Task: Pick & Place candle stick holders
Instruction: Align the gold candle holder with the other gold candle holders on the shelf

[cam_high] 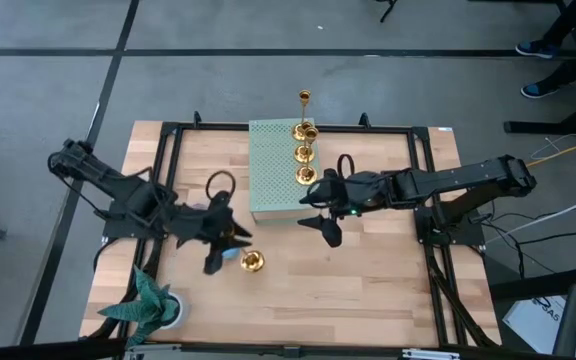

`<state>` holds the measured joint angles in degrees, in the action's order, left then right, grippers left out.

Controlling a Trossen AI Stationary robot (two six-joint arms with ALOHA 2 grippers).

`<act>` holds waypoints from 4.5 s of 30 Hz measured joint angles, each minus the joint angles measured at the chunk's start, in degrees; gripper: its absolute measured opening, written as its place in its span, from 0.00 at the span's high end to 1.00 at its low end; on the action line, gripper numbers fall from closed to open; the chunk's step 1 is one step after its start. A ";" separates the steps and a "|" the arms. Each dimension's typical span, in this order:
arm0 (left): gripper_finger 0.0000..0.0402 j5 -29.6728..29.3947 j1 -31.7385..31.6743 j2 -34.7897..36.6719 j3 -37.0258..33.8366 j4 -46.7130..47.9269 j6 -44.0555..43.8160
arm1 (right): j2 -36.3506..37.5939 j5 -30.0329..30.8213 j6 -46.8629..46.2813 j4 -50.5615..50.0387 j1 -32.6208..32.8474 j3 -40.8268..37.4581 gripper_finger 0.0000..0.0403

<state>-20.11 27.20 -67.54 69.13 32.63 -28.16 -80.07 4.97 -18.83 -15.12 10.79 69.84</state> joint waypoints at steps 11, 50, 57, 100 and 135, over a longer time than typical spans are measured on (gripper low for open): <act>0.78 -0.10 -7.38 -8.67 7.93 -8.51 5.16 | -3.06 -2.21 5.95 13.13 0.02 0.02 0.29; 0.77 -0.80 -11.19 -14.85 14.54 -15.30 7.92 | -7.54 -5.05 7.50 17.77 0.02 0.02 0.92; 0.76 -1.45 -11.19 -14.85 14.54 -15.30 7.93 | -7.54 -7.43 5.95 20.57 0.00 0.02 0.81; 0.74 -4.32 -11.19 -14.85 14.54 -22.15 12.46 | -7.52 -1.99 5.81 25.23 -0.07 0.02 0.86; 0.74 -5.23 -11.24 -14.85 14.54 -24.74 13.12 | -7.93 -2.85 8.47 32.21 -0.50 0.02 0.96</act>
<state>-25.34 15.97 -82.39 83.68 7.89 -15.04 -88.01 2.12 -10.35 17.09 10.28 69.87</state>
